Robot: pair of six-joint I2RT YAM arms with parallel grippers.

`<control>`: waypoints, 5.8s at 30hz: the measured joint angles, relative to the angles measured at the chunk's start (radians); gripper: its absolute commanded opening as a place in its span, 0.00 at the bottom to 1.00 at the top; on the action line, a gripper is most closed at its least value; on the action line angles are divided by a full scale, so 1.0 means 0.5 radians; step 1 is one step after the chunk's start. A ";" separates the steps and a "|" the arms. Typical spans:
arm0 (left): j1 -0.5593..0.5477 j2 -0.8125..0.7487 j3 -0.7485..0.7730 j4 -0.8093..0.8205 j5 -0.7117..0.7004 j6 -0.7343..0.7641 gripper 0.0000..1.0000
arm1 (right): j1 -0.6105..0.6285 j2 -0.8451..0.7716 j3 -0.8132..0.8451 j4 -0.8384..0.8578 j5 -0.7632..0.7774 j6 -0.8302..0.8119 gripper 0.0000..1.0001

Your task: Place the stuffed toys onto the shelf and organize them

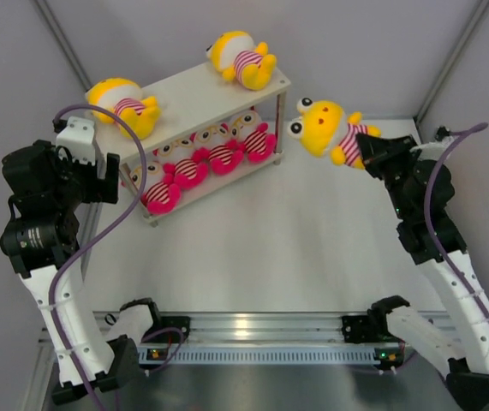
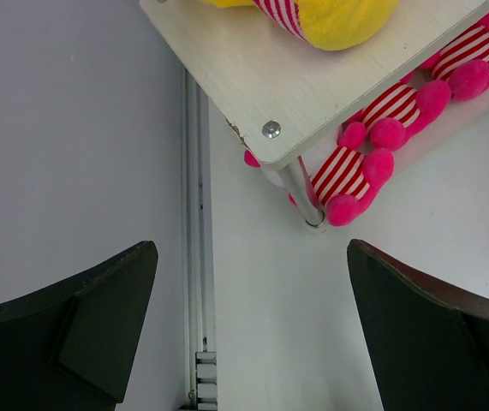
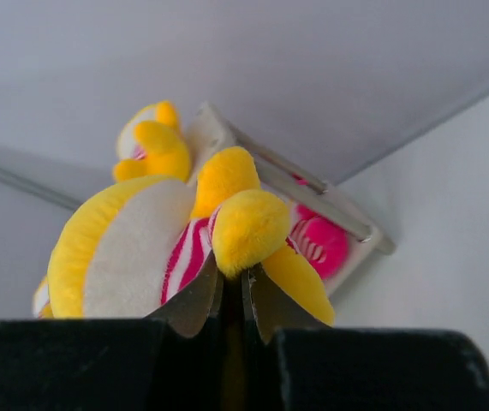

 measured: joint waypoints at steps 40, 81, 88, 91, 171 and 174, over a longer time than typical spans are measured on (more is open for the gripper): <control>-0.086 -0.098 -0.121 -0.007 -0.140 0.050 0.99 | 1.338 2.444 2.550 -0.349 1.524 1.078 0.29; -0.108 0.089 0.350 0.054 0.449 -0.014 0.99 | 0.239 0.707 0.686 0.249 0.431 -0.584 0.92; -0.108 0.330 0.414 0.436 0.604 -0.307 0.99 | -0.743 1.024 0.630 -0.134 -0.174 -0.798 0.93; -0.110 0.492 0.417 0.541 0.638 -0.366 0.94 | -1.050 1.222 0.535 -0.233 -0.279 -0.808 0.93; -0.180 0.299 0.120 0.462 0.659 0.049 0.85 | 0.640 1.209 1.386 0.516 0.095 0.259 0.00; -0.180 0.269 0.120 0.462 0.665 0.051 0.85 | 0.900 1.560 1.706 0.521 0.172 0.303 0.00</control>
